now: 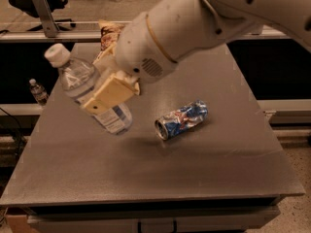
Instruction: Knock blue plastic bottle over
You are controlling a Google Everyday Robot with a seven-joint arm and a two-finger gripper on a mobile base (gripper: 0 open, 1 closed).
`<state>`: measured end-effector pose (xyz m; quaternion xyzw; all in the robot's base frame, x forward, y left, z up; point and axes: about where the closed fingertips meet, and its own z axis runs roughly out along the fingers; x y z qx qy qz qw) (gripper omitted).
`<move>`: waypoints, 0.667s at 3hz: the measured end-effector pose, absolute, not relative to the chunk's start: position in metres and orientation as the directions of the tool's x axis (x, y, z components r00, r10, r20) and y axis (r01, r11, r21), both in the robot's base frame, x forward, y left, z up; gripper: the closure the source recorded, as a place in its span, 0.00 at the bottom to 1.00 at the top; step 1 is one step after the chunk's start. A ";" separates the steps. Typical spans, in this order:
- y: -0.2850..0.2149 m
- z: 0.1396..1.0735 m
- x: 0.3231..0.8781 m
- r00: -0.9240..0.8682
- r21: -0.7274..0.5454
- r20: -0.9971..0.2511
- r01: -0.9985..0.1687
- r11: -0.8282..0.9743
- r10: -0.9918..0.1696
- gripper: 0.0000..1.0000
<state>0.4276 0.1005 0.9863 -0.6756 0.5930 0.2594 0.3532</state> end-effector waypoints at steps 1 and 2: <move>0.128 0.981 0.425 0.232 -0.192 -0.660 -0.972 -0.138 -0.715 1.00; 0.150 0.961 0.421 0.337 -0.229 -0.498 -0.940 -0.254 -0.799 1.00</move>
Offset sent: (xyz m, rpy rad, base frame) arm 0.0341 0.0391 -0.0587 -0.6833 -0.3138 0.1704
